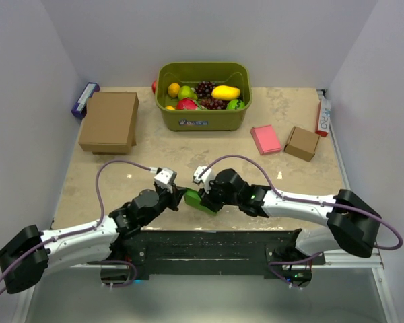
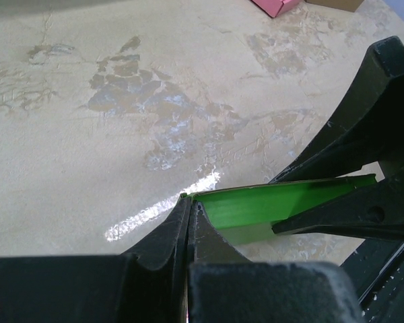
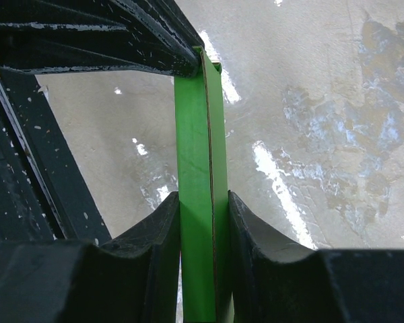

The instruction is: Fold the paper box

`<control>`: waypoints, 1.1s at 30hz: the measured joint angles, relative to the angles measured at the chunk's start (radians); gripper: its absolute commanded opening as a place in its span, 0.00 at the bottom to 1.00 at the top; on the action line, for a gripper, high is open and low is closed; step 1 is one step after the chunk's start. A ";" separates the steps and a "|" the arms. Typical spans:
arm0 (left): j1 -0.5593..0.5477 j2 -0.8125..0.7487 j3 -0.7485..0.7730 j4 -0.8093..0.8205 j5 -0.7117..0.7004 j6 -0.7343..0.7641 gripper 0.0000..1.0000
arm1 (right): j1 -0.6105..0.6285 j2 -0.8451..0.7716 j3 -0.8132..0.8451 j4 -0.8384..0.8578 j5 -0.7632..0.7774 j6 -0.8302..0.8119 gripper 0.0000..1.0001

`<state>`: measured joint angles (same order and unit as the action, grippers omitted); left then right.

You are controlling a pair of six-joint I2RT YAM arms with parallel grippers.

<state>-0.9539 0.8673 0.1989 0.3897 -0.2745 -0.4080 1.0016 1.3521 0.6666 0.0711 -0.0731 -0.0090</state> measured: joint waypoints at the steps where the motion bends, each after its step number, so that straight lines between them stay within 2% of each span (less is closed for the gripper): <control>1: -0.006 0.005 0.008 -0.010 -0.008 0.000 0.00 | 0.000 -0.002 0.000 -0.004 0.002 0.003 0.35; 5: -0.032 0.014 0.028 -0.051 -0.040 0.000 0.00 | 0.000 -0.009 0.000 -0.019 0.027 0.024 0.47; 10: -0.066 0.027 0.053 -0.101 -0.079 0.000 0.00 | -0.016 -0.036 0.003 -0.042 0.087 0.063 0.69; 13: -0.085 0.041 0.067 -0.112 -0.097 -0.001 0.00 | -0.025 -0.065 0.012 -0.049 0.112 0.089 0.75; 22: -0.128 0.105 0.124 -0.140 -0.138 0.000 0.00 | -0.027 -0.178 0.051 -0.136 0.219 0.193 0.77; 29: -0.137 0.125 0.151 -0.173 -0.166 -0.002 0.00 | -0.028 -0.218 0.098 -0.326 0.319 0.314 0.69; 33: -0.146 0.130 0.159 -0.185 -0.179 -0.003 0.00 | -0.028 -0.256 0.106 -0.427 0.323 0.391 0.66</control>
<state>-1.1000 0.9977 0.3584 0.2043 -0.4530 -0.4114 0.9737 1.0958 0.7731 -0.3561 0.2501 0.3824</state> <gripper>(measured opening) 0.016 0.676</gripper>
